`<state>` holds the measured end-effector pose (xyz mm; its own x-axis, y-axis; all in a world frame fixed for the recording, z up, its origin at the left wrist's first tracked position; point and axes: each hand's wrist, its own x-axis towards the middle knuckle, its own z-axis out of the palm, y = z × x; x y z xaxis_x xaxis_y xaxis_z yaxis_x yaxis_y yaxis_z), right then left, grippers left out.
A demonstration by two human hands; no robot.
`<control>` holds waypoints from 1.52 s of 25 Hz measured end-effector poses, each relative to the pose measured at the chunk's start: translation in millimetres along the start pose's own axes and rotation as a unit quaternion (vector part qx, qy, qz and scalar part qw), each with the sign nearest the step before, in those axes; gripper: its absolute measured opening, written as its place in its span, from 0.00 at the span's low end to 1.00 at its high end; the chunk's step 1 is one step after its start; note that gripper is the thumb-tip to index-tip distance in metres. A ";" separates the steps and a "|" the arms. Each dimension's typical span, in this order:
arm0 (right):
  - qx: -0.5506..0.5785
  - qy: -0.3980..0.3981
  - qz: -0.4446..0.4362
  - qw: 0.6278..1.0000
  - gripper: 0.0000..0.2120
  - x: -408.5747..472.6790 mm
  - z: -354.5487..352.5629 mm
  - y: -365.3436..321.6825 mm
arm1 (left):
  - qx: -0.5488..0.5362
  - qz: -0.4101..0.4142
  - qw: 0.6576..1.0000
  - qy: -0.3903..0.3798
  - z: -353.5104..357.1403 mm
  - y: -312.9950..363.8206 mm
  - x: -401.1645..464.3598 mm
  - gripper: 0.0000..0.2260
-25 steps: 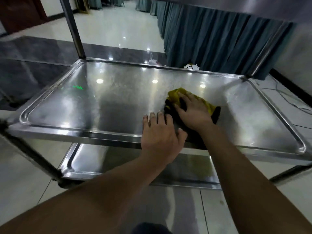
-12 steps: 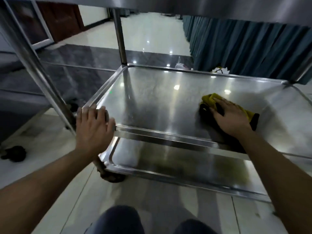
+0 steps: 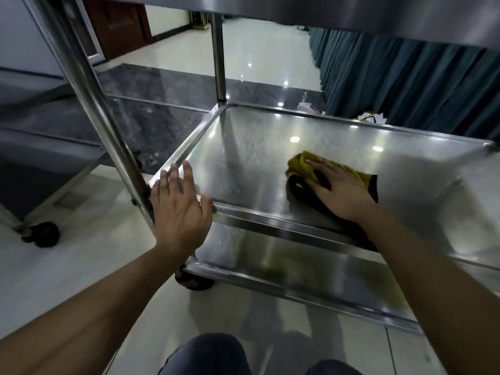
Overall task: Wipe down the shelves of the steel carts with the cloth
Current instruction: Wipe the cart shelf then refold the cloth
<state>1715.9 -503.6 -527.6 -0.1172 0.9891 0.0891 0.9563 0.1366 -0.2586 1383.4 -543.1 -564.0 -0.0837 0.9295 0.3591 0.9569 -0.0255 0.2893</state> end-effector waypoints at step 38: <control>-0.075 0.244 0.071 0.964 0.21 -106.7 9.3 -46.2 | -0.057 -0.007 0.998 0.000 -2.5 -8.6 7.6 0.38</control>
<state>1681.8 -615.0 -534.1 0.1226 0.8484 0.5150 0.9857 -0.0438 -0.1625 1373.9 -536.7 -561.5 -0.0976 0.9299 0.3547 0.9174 -0.0542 0.3943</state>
